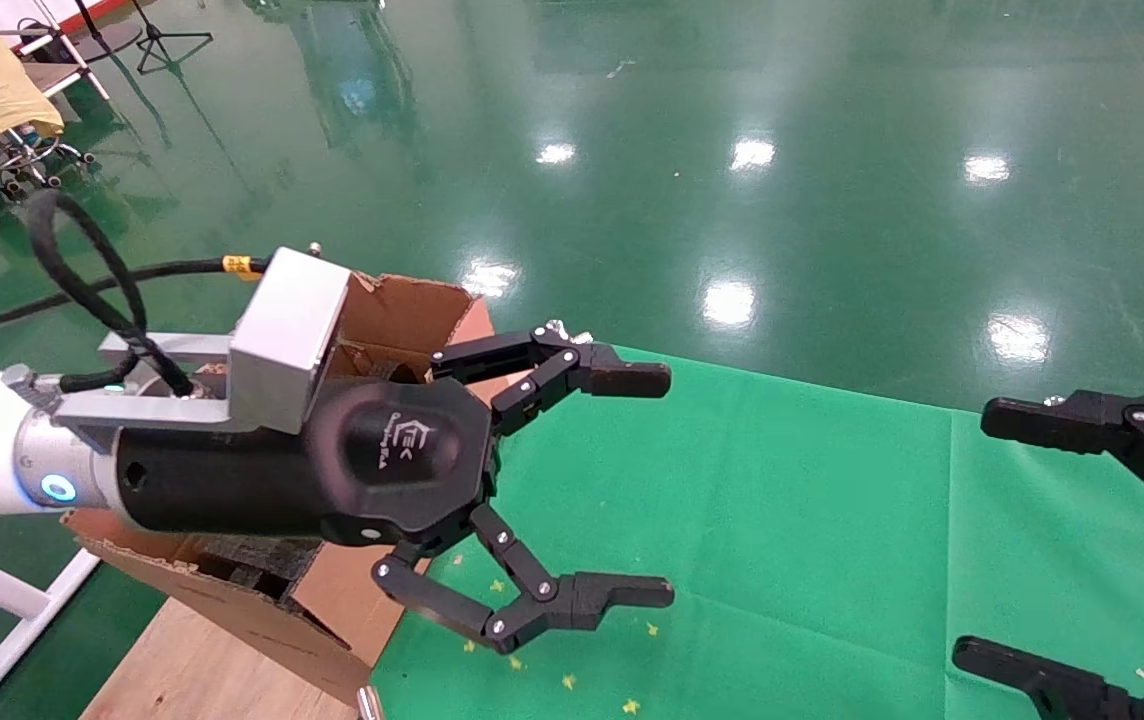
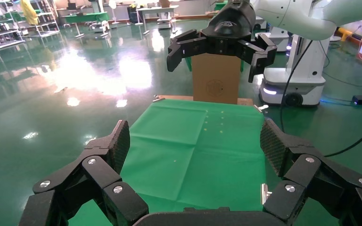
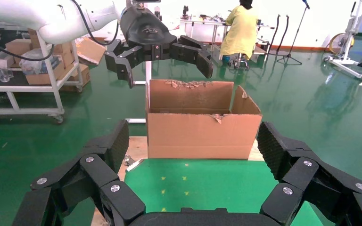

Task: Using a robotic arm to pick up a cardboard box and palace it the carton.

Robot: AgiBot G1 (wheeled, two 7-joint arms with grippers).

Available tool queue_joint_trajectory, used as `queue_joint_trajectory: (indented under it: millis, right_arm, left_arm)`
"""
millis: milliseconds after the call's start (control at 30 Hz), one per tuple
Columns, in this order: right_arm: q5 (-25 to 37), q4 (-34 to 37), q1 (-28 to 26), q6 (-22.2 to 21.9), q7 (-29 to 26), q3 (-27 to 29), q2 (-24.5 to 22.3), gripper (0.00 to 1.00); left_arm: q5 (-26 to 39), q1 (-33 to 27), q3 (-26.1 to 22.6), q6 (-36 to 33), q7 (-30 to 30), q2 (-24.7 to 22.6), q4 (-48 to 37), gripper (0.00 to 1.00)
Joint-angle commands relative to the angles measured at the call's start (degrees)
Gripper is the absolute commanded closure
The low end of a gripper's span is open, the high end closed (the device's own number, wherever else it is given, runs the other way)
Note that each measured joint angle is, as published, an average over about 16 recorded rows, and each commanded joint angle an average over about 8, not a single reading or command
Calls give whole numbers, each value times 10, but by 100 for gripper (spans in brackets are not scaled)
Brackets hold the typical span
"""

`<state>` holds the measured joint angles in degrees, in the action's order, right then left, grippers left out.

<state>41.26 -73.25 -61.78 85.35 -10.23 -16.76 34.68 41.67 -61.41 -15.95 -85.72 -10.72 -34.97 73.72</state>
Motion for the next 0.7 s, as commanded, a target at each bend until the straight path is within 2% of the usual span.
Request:
queue_joint_trajectory:
  millis: [33, 700]
  right_arm:
    - [0, 0, 0, 0, 0, 0, 0, 0]
    - [0, 0, 0, 0, 0, 0, 0, 0]
  left_arm:
    - [1, 0, 0, 0, 0, 0, 0, 0]
    - [2, -1, -1, 1, 0, 0, -2, 0]
